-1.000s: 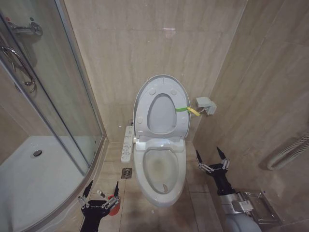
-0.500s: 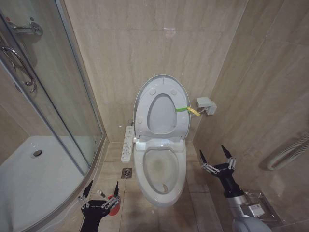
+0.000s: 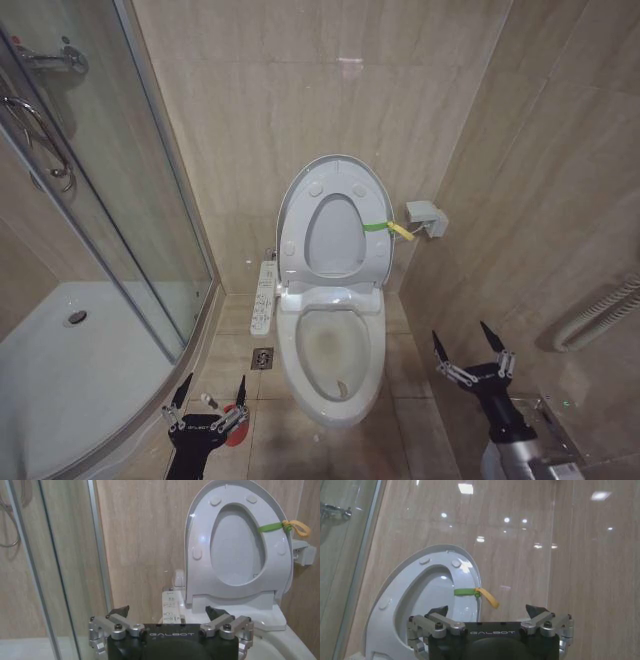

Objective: Open the toilet lid, clean the toilet bowl with a toilet brush, close the toilet lid, and flush.

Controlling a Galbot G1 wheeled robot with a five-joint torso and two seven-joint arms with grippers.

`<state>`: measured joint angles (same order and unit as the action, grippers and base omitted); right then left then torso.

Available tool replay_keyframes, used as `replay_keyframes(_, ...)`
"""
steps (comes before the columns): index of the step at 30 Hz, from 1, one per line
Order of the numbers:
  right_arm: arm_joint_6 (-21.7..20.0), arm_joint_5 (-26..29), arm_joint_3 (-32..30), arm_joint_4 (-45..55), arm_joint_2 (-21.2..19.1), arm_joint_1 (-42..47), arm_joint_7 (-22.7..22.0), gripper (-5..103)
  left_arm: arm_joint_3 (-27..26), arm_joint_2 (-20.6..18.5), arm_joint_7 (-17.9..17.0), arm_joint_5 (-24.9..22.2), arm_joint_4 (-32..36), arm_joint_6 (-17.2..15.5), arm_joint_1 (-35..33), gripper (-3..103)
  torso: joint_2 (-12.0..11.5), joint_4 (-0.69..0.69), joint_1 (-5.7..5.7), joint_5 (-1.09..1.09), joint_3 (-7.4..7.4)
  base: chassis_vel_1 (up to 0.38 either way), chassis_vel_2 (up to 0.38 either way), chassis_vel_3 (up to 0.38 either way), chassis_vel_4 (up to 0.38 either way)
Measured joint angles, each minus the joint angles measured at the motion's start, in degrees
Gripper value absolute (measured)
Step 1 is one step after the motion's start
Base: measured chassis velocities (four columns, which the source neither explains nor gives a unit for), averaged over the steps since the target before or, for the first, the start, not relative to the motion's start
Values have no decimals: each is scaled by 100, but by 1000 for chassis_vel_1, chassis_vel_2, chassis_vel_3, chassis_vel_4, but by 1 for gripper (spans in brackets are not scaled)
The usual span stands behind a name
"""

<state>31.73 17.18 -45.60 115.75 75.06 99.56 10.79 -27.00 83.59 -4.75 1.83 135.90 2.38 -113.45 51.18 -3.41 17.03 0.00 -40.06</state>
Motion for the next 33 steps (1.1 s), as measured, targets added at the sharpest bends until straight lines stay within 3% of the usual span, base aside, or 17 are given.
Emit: replay_keyframes(33,286,-270,125,76,396,245,63,100,0,0,0,0,0,0,0,99,0,0,0,0,0,0,0,0,0)
